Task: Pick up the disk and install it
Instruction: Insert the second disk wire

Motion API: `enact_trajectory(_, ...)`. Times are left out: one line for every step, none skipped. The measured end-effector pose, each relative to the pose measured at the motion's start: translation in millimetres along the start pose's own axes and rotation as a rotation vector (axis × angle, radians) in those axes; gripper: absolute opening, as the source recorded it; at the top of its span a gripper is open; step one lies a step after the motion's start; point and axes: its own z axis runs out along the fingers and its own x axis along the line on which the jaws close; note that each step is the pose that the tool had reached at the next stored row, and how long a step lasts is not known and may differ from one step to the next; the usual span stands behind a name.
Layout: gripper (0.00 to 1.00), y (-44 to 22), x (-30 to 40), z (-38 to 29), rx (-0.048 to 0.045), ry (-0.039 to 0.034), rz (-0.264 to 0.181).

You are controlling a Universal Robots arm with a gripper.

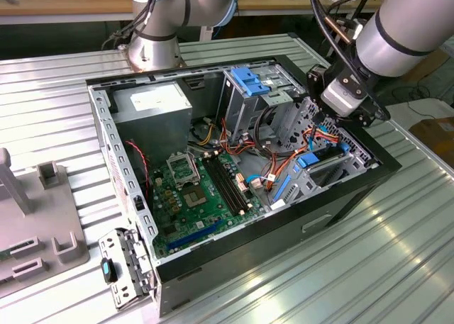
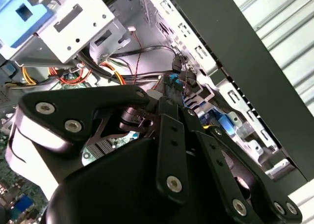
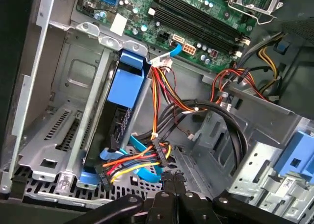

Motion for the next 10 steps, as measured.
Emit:
enact_trajectory(0.11, 0.4, 0.9, 3.1, 0.0000, -0.0002, 0.000)
enact_trajectory(0.11, 0.3, 1.4, 4.7, 0.0002, -0.0004, 0.000)
enact_trajectory(0.11, -0.5, 2.4, 7.1, 0.0002, -0.0005, 0.000)
enact_trajectory(0.11, -1.6, 3.4, 9.1, 0.0001, -0.0003, 0.000)
enact_trajectory(0.11, -1.6, 3.5, 9.3, -0.0003, 0.0008, 0.000)
enact_trajectory(0.11, -1.5, 3.4, 9.3, -0.0019, 0.0052, -0.001)
enact_trajectory(0.11, 0.2, 2.8, 8.9, -0.0050, 0.0153, -0.002)
enact_trajectory(0.11, 3.2, 1.5, 8.2, -0.0057, 0.0248, -0.005)
enact_trajectory(0.11, 7.6, -0.3, 7.1, -0.0067, 0.0367, -0.009)
enact_trajectory(0.11, 13.1, -2.5, 5.9, -0.0087, 0.0507, -0.013)
